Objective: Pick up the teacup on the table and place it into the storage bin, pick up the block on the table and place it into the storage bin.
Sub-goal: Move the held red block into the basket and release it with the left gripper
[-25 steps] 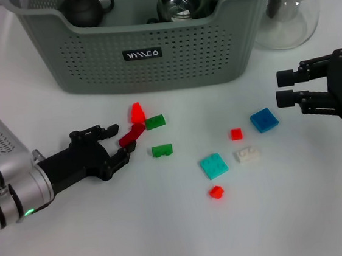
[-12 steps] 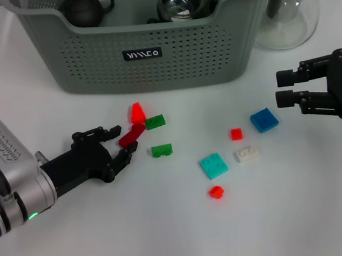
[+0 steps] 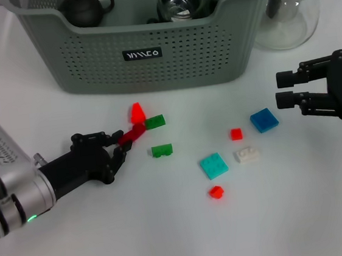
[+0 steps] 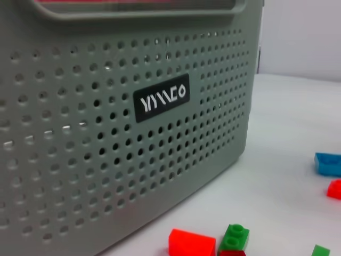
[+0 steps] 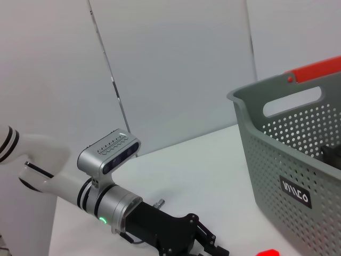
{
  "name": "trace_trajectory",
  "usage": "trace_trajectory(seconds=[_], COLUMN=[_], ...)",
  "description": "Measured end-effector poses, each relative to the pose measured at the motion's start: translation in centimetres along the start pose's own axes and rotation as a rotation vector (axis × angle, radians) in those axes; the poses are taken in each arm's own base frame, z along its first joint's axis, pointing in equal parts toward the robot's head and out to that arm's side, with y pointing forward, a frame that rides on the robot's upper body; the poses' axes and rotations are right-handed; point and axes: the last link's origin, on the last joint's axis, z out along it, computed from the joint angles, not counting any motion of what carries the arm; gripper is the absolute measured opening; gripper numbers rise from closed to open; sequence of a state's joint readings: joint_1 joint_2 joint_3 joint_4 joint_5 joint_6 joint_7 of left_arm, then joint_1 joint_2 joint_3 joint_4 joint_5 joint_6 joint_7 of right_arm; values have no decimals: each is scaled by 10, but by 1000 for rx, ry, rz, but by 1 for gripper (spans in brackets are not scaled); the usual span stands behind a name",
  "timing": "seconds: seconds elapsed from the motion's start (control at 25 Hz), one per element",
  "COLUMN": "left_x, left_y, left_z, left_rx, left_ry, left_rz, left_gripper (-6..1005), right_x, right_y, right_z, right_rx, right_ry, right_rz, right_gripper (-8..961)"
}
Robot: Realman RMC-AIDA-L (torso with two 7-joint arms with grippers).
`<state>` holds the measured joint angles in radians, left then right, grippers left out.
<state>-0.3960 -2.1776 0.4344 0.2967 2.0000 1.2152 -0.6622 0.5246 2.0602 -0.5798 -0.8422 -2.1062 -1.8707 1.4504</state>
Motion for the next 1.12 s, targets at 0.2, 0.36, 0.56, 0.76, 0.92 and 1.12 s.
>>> trace_trajectory(seconds=[0.2, 0.36, 0.56, 0.76, 0.92, 1.12], left_x=[14, 37, 87, 153, 219, 283], left_y=[-8, -18, -32, -61, -94, -111], left_z=[-20, -44, -70, -72, -52, 4], left_rx=[-33, -118, -304, -401, -380, -308], left_ry=[85, 156, 283, 325, 275, 83], left_rz=[-70, -149, -266, -377, -389, -352], left_gripper=[188, 194, 202, 210, 216, 224], right_x=[0, 0, 0, 0, 0, 0], right_y=[0, 0, 0, -1, 0, 0], right_z=[0, -1, -2, -1, -1, -1], right_rx=[-1, 1, 3, 4, 4, 3], right_ry=[0, 0, -2, -2, -2, -3], right_rz=[0, 0, 0, -3, -5, -3], right_gripper=[413, 413, 413, 414, 414, 414])
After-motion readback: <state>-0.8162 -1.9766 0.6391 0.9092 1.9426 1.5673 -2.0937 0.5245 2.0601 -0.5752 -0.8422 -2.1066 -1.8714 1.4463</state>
